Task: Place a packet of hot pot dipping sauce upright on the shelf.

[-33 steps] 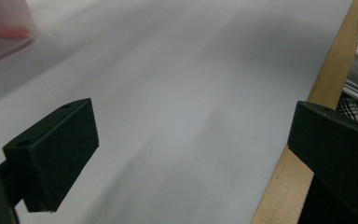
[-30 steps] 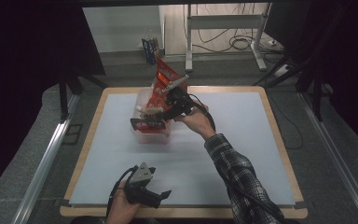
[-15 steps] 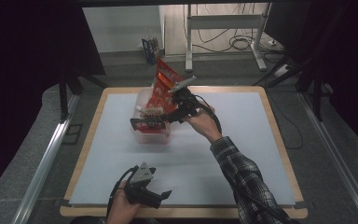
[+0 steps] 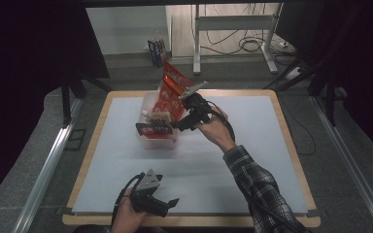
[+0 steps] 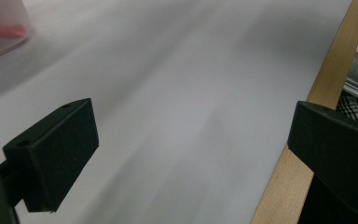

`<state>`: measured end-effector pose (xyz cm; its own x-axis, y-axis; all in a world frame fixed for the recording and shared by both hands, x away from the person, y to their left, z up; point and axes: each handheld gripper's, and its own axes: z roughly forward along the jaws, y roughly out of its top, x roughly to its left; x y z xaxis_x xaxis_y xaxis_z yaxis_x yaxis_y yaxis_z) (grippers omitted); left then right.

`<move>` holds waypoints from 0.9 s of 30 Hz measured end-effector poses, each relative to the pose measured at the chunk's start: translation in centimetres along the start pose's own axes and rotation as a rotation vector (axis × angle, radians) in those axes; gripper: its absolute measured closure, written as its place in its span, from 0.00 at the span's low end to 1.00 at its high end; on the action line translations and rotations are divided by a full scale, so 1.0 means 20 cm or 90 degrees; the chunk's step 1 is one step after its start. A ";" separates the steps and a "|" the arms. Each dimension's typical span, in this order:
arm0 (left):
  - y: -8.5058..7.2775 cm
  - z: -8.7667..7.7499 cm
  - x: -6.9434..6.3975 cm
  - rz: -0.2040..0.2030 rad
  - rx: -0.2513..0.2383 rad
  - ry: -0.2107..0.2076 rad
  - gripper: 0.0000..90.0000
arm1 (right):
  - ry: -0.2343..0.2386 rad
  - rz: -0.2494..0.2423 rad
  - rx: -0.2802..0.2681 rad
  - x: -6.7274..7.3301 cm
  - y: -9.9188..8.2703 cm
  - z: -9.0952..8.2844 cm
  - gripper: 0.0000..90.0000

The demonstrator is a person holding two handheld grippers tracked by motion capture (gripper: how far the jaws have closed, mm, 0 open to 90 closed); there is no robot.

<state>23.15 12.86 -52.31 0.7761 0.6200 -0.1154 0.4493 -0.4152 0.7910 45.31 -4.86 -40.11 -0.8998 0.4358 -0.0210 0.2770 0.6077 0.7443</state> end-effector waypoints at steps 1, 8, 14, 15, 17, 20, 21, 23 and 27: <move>0.00 0.00 0.00 0.000 0.000 0.000 0.02 | 0.000 0.002 0.000 0.00 0.00 0.00 0.04; 0.00 0.00 0.00 0.001 0.000 0.000 0.02 | 0.002 0.004 0.000 0.01 -0.03 -0.02 0.00; 0.00 0.00 0.00 0.003 0.001 0.002 0.02 | 0.003 0.010 -0.007 0.02 -0.07 -0.05 0.00; 0.00 0.00 0.00 0.003 0.001 0.002 0.02 | 0.001 0.012 -0.008 0.02 -0.07 -0.05 0.00; 0.00 0.01 0.00 0.002 0.001 0.003 0.02 | 0.002 0.010 -0.012 0.02 -0.08 -0.06 0.00; 0.00 0.01 0.00 0.002 0.002 0.008 0.01 | 0.005 0.014 -0.011 0.02 -0.10 -0.07 0.00; 0.00 0.01 0.00 0.003 0.002 0.010 0.01 | 0.003 0.012 -0.011 0.02 -0.11 -0.07 0.00; 0.00 0.01 0.00 0.005 0.003 0.013 0.01 | 0.002 0.011 -0.011 0.03 -0.12 -0.07 0.00; 0.00 0.01 0.00 0.011 0.006 0.020 0.01 | 0.006 0.014 -0.009 0.03 -0.15 -0.08 0.00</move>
<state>23.14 12.71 -52.44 0.7693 0.6335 -0.0827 0.4407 -0.4325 0.7866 43.36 -7.38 -41.32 -0.8965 0.4431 0.0018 0.2923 0.5883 0.7540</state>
